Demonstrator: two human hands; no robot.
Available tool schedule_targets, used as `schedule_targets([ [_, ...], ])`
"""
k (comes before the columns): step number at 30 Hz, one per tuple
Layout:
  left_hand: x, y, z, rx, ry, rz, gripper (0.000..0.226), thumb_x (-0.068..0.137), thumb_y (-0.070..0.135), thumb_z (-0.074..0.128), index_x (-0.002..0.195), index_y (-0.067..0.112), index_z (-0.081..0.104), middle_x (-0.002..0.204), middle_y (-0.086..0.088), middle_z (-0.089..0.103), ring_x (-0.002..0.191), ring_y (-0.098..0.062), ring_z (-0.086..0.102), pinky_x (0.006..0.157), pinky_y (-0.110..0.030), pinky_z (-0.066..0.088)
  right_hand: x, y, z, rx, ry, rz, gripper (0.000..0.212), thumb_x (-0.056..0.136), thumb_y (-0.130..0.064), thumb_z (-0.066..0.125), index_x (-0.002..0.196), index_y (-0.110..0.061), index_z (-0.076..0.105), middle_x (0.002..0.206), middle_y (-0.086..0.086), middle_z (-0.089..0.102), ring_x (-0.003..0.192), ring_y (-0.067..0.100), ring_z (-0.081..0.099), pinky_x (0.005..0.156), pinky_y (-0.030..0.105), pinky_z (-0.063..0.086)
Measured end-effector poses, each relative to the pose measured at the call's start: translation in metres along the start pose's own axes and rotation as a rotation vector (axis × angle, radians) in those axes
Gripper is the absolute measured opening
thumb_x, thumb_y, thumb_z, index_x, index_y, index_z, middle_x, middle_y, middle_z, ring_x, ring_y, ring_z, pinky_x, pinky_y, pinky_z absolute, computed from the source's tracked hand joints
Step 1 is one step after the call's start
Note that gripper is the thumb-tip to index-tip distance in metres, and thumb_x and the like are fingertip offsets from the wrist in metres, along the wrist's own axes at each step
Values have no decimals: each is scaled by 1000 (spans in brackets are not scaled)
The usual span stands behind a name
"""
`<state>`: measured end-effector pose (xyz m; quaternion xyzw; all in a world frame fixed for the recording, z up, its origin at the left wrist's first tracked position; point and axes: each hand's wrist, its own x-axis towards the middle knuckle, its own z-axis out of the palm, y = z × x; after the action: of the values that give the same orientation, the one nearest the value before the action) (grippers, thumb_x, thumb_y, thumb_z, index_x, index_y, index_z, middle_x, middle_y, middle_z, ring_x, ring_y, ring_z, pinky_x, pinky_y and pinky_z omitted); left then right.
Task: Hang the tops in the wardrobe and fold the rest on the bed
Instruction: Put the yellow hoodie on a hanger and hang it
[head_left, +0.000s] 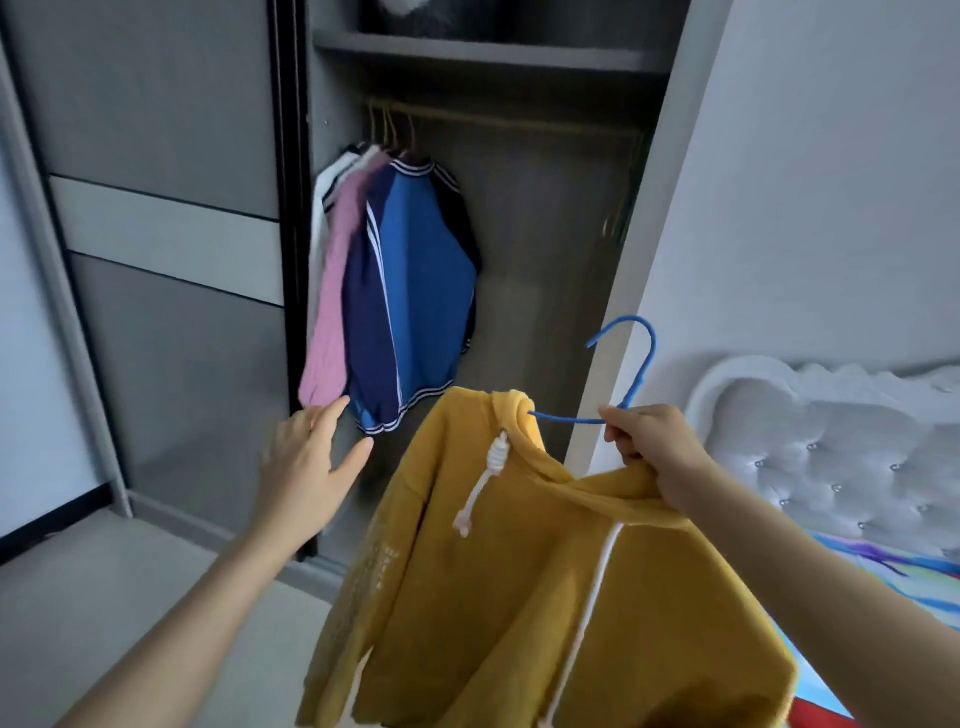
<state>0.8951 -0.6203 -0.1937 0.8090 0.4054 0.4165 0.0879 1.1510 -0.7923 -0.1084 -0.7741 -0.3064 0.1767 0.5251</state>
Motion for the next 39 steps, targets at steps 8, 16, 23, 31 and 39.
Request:
schedule_targets([
  [8,65,-52,28,106,4,-74,53,87,36,61,131,7,52,119,-19,57,105,-42,49,84,-51,41,103,-11,71,300,-207,171,29,91,-22,59,71,0,64,42,2,50,54,18,46,60,29,43],
  [16,198,-102,70,214,31,-36,58,86,27,65,138,10,44,126,-18,52,109,-39,48,90,-49,41,241,-57,148,263,-464,-89,27,89,-14,55,92,10,68,75,12,69,72,21,62,71,28,51],
  [23,297,-126,99,200,105,-9,56,89,32,59,138,9,44,123,-19,52,103,-39,49,91,-50,40,345,-106,183,335,-396,-264,22,88,-13,58,88,4,71,88,12,73,91,31,60,89,44,48],
  [31,408,-167,131,205,203,116,67,79,47,37,123,1,57,115,-25,57,107,-40,44,81,-59,46,433,-145,218,475,-196,-250,15,89,-2,52,94,2,65,76,9,70,69,15,57,59,20,44],
  [39,560,-211,146,314,379,299,59,83,40,34,129,6,51,140,-27,40,128,-41,32,88,-63,40,512,-203,259,490,-60,-256,9,84,-4,56,76,-3,61,63,8,43,56,18,41,54,26,33],
])
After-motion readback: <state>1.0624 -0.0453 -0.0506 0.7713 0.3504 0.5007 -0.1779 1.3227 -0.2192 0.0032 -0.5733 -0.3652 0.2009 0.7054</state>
